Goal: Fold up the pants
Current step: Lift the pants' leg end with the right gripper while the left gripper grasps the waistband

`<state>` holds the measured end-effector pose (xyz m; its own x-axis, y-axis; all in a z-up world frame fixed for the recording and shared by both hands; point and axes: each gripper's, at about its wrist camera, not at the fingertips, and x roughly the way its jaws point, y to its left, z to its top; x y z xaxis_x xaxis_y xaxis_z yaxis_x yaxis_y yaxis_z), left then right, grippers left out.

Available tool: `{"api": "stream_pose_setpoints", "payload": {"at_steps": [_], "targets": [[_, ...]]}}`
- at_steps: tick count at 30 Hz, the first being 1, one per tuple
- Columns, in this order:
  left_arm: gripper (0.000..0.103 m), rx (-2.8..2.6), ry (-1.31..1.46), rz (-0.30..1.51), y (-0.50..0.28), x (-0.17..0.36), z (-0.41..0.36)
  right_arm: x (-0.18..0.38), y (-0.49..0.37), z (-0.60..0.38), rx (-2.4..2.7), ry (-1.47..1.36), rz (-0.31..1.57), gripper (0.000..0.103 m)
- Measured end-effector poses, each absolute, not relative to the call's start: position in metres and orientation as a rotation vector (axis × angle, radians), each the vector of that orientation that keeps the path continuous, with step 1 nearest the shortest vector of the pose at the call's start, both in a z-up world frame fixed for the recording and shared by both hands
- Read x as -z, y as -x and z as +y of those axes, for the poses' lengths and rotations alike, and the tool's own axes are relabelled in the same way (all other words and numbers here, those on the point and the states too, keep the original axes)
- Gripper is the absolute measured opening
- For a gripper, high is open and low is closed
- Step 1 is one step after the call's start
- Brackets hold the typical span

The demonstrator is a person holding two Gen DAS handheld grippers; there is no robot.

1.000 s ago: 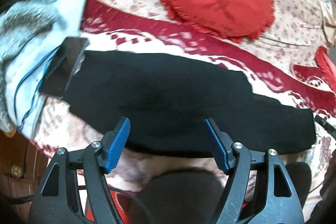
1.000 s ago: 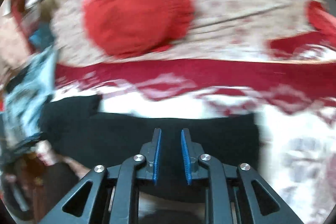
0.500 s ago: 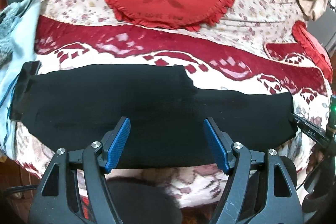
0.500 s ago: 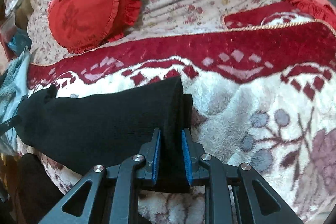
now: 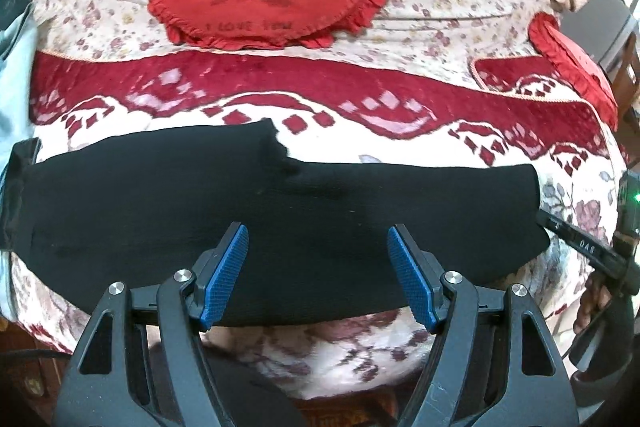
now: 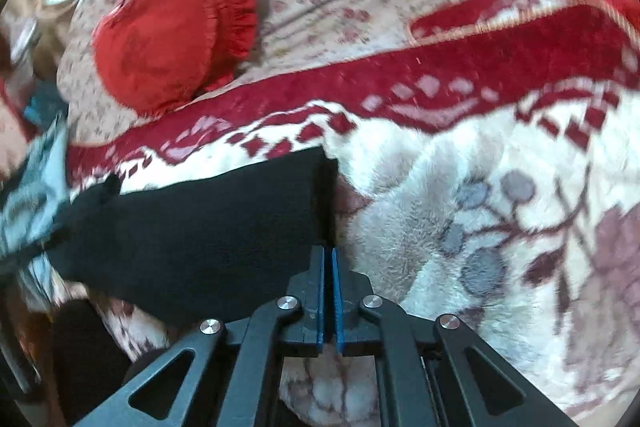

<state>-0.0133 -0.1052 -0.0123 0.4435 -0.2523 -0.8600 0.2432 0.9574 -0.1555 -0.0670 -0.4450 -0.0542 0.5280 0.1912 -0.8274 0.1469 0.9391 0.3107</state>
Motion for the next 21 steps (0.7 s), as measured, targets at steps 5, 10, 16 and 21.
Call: {"api": "stream_pose_setpoints", "payload": {"at_steps": [5, 10, 16, 21], "targets": [[0.072, 0.339, -0.012, 1.075, 0.012, 0.015, -0.123, 0.041, 0.077, -0.444, -0.023, -0.343, 0.98, 0.007], [0.072, 0.366, -0.047, 1.076, 0.007, 0.018, -0.148, 0.036, 0.085, -0.446, -0.037, -0.372, 0.955, 0.031], [0.072, 0.414, -0.097, 1.068, 0.002, 0.018, -0.175, 0.058, 0.087, -0.44, -0.044, -0.379, 1.025, 0.032], [0.072, 0.48, -0.134, 1.06, -0.004, 0.016, -0.202, 0.063, 0.092, -0.446, -0.062, -0.413, 1.016, 0.034]]}}
